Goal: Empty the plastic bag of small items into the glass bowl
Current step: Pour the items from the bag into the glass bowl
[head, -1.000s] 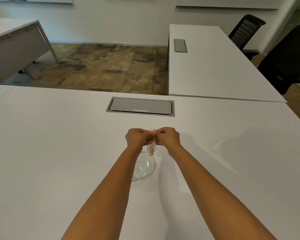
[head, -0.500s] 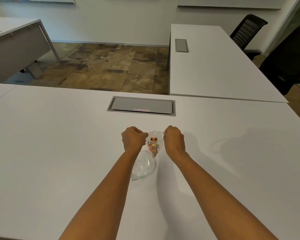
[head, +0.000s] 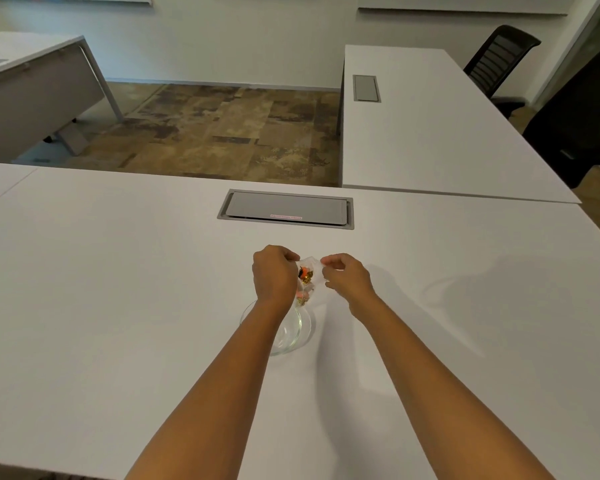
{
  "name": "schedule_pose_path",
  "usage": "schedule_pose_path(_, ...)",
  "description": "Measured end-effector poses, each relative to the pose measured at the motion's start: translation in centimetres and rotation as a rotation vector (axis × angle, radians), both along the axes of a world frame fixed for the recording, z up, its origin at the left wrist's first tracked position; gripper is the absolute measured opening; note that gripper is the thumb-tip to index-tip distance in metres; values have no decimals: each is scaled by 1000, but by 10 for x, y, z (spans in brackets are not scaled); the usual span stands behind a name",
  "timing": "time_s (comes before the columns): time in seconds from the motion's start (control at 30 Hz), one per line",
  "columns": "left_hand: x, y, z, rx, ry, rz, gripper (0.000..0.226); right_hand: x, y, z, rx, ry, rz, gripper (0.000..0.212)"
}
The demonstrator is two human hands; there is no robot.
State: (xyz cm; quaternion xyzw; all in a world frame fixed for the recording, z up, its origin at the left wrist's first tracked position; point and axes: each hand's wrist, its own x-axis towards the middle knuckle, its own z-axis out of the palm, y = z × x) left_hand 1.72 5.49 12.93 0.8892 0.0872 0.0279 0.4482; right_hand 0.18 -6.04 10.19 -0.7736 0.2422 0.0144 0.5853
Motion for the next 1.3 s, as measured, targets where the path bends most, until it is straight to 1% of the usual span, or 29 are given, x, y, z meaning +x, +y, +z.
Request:
schedule_pose_path(0.07, 1, 2, 5, -27, 7, -16, 22, -2, -7, -5, 374, 22, -63, 29)
schedule_pose_path(0.1, 2, 3, 8, -44, 11, -31, 22, -4, -10, -11, 493, 23, -111, 31)
schedule_pose_path(0.2, 3, 7, 18, -133, 17, -90, 21, -12, -17, -30, 714, 37, -240, 37)
schedule_pose_path(0.27, 3, 11, 25, -241, 43, -123, 20, -17, -15, -43, 809, 65, -273, 41)
schedule_pose_path(0.37, 4, 21, 30, -373, 103, -171, 21, -22, -4, -54, 875, 106, -203, 42)
schedule_pose_path(0.47, 3, 31, 30, -489, 169, -220, 22, -25, 9, -60, 1013, 71, -166, 40)
schedule_pose_path(0.53, 3, 36, 26, -501, 187, -217, 22, -26, 16, -62, 1094, 43, -183, 36)
schedule_pose_path(0.6, 2, 42, 20, -474, 182, -184, 23, -27, 18, -62, 1116, 38, -204, 30)
schedule_pose_path(0.63, 2, 45, 16, -459, 181, -164, 23, -28, 18, -62, 1104, 45, -201, 30)
schedule_pose_path(0.7, 2, 52, 6, -440, 180, -124, 24, -29, 17, -61, 1025, 64, -160, 37)
schedule_pose_path(0.77, 1, 58, -5, -429, 177, -80, 23, -27, 13, -61, 908, 69, -97, 43)
schedule_pose_path(0.87, -3, 68, -22, -399, 160, 7, 21, -26, 7, -61, 727, 65, -33, 43)
schedule_pose_path(0.97, -7, 77, -41, -356, 176, 75, 21, -26, 6, -59, 532, 83, 37, 37)
schedule_pose_path(1.07, -11, 82, -56, -361, 216, 115, 21, -25, 10, -59, 333, 97, 81, 23)
schedule_pose_path(1.1, -12, 83, -60, -366, 231, 127, 21, -24, 11, -59, 279, 95, 93, 22)
schedule_pose_path(1.2, -16, 84, -69, -357, 257, 147, 24, -22, 18, -62, 151, 64, 109, 27)
schedule_pose_path(1.3, -19, 86, -75, -342, 279, 137, 26, -21, 24, -60, 38, 14, 123, 14)
